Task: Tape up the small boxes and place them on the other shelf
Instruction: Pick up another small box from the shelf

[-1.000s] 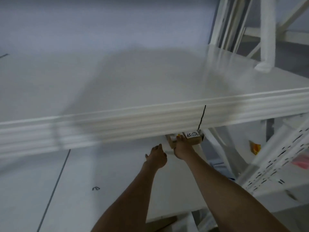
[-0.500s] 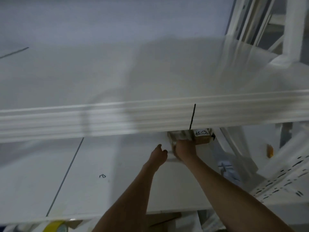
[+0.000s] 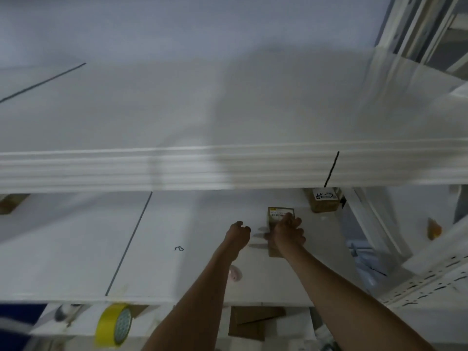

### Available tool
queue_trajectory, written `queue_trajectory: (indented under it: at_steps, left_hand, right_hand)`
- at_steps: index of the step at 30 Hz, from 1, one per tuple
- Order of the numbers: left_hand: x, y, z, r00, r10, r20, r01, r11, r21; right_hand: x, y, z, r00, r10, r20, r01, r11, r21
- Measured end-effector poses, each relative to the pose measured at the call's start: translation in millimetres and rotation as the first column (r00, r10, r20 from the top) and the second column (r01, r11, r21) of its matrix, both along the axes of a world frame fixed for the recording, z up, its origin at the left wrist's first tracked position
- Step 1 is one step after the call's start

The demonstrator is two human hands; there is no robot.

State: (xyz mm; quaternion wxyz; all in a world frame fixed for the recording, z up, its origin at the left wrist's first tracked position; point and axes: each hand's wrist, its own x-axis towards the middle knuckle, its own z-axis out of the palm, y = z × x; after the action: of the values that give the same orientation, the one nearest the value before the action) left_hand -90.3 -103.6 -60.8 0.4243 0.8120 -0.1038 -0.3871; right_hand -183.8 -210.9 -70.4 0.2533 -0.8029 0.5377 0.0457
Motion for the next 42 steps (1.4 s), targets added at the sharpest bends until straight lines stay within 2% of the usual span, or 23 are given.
queue_trajectory:
  at_steps: [2,5,8,11,13,17,21,24,27,30,35,42]
  left_hand:
    - [6.7,13.5,3.4,1.0,0.021,-0.02,-0.021,1.0,-0.006]
    - [23.1,32.5,12.4,0.992,0.059,-0.111,-0.068,0.995,-0.075]
    - [36.1,52.8,26.9,0.962,0.048,-0.27,-0.11,0.97,-0.216]
    - [47.5,77.4,41.3,0.952,-0.043,-0.303,-0.075,0.927,-0.368]
    - [56.6,98.8,50.0,0.957,-0.048,-0.286,-0.085,0.896,-0.435]
    - [78.0,147.5,53.7,0.966,-0.011,-0.259,-0.118,0.87,-0.478]
    - [94.1,189.3,57.3,0.96,-0.075,-0.27,-0.084,0.842,-0.533]
    - [97.1,208.3,57.9,0.956,-0.124,-0.267,-0.053,0.82,-0.57]
    - [93.3,217.8,57.4,0.959,-0.108,-0.262,-0.066,0.814,-0.577]
    - [88.4,222.3,57.0,0.959,-0.068,-0.274,-0.112,0.799,-0.59]
    - [84.3,218.7,62.0,0.963,-0.037,-0.267,-0.129,0.806,-0.578]
    - [85.8,210.8,62.6,0.97,0.002,-0.243,-0.132,0.844,-0.52]
  right_hand:
    - [4.1,5.3,2.4,0.997,-0.062,0.053,0.062,0.998,-0.004]
    - [18.5,21.0,20.0,0.973,-0.082,0.216,0.093,0.995,-0.037]
    - [39.8,50.4,38.3,0.947,0.027,0.319,-0.014,0.999,-0.043]
    - [56.6,91.9,51.6,0.918,0.126,0.376,-0.11,0.992,-0.064]
    - [64.8,117.1,55.2,0.889,0.166,0.428,-0.16,0.986,-0.049]
    - [76.2,147.7,55.6,0.836,0.131,0.532,-0.226,0.967,0.116]
    - [74.6,172.5,67.0,0.737,-0.063,0.673,-0.251,0.899,0.359]
    - [77.3,189.5,66.3,0.694,-0.251,0.674,-0.229,0.811,0.538]
    - [81.1,206.6,61.8,0.681,-0.337,0.65,-0.188,0.777,0.601]
    - [83.5,211.5,61.6,0.63,-0.416,0.656,-0.209,0.723,0.659]
    - [77.3,205.9,74.2,0.667,-0.343,0.661,-0.266,0.72,0.642]
    - [75.6,198.7,77.2,0.635,-0.344,0.691,-0.25,0.755,0.606]
